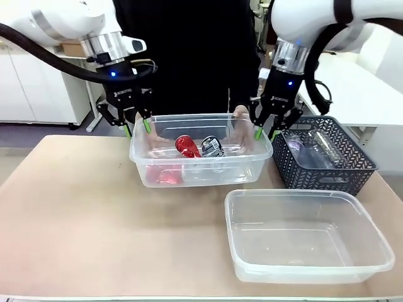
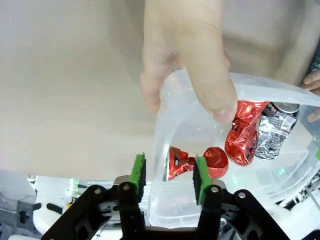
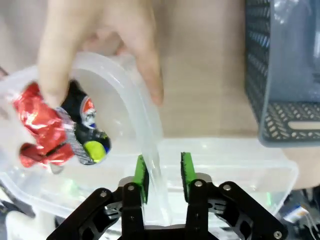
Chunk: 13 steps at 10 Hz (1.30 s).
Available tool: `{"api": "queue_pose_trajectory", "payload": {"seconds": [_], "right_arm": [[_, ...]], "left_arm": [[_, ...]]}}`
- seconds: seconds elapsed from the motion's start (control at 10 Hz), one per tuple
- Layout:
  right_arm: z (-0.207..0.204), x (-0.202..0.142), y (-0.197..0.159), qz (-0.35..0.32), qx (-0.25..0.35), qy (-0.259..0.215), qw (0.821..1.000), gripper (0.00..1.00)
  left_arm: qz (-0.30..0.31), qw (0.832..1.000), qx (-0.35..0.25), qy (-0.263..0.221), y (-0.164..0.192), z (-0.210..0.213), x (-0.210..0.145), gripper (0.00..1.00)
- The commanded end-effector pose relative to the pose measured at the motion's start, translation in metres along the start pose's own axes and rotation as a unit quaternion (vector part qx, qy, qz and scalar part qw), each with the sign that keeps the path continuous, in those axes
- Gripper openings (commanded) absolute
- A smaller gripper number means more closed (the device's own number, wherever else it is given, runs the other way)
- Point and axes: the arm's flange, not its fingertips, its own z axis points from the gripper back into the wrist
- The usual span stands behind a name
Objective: Sort the waste into each basket.
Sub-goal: Release the Organizing box you were holding, then pick up the Organizing box on the right side of the table and lift it.
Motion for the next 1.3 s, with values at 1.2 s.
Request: {"api": "queue_pose_trajectory", "payload": {"seconds": [1.2], "right_arm": [[0.011, -0.049, -0.027, 0.044, 0.104, -0.245, 0.963, 0.93]], "left_arm": [[0.001, 0.97, -0.074, -0.231, 0.029, 0.018, -0.055, 1.0]]}}
